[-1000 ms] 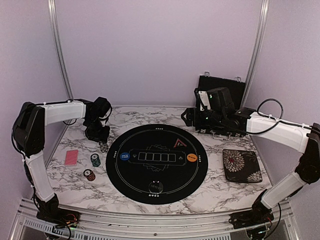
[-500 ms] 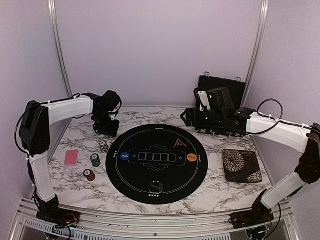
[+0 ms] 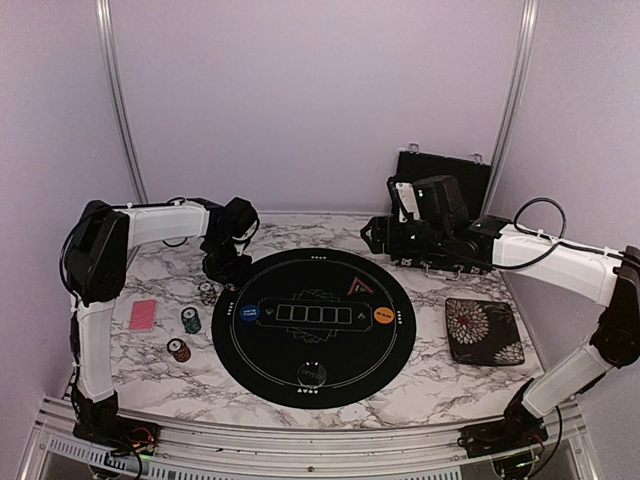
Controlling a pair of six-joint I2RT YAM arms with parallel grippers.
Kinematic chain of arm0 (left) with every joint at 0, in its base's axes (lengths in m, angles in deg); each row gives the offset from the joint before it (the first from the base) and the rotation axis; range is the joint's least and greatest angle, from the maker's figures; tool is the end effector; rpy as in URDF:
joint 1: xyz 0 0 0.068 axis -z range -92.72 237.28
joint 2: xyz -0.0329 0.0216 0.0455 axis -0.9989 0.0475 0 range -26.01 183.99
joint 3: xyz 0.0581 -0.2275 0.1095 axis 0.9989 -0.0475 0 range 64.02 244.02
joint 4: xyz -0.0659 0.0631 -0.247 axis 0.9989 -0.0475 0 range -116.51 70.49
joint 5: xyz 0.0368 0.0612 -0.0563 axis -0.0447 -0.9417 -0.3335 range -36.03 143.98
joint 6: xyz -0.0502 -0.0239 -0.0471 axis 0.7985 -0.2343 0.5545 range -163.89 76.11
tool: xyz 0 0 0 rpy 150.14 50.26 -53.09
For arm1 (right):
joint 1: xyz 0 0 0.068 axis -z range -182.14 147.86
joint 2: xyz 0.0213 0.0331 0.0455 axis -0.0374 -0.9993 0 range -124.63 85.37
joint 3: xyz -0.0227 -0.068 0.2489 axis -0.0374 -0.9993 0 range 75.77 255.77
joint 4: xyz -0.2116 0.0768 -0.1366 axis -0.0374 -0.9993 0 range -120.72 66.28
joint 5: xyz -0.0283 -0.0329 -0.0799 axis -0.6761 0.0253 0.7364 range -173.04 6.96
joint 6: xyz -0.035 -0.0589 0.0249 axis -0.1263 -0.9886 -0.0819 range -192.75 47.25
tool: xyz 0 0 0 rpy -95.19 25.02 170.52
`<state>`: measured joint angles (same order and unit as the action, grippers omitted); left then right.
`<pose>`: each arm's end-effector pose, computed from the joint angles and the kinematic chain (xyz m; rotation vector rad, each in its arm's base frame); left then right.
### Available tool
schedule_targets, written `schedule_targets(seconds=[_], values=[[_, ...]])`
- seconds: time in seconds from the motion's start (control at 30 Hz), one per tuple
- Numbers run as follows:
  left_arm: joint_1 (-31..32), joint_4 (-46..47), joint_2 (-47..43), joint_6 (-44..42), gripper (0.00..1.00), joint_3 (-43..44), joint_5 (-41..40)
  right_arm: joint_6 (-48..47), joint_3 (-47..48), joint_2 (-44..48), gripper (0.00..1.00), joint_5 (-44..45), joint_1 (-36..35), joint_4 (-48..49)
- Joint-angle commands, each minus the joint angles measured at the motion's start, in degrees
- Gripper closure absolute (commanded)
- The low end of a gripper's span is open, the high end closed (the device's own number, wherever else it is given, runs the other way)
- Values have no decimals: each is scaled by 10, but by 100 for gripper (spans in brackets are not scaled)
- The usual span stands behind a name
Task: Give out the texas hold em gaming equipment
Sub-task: Place the poker chips pile at the small blind area.
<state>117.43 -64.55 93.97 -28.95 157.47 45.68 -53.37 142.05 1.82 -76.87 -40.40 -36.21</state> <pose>0.3805 -0.2109 0.1461 0.3366 2.7695 0.0134 0.2885 0.2191 0.2790 -0.2830 2.1069 0.4937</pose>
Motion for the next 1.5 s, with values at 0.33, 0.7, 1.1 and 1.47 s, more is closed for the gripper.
schedule_targets(seconds=[0.33,0.7,1.1,1.47], values=[[1,14,32,-16,66,9,2,5,27,3,19,11,-12,-8],[1,24,36,-21,62,-13,-6,9,24,2,19,15,-16,-8],[2,27,37,-27,55,-18,-5,10,24,3,19,17,-19,-9],[2,26,31,-32,50,-10,-4,11,23,5,19,19,-20,-10]])
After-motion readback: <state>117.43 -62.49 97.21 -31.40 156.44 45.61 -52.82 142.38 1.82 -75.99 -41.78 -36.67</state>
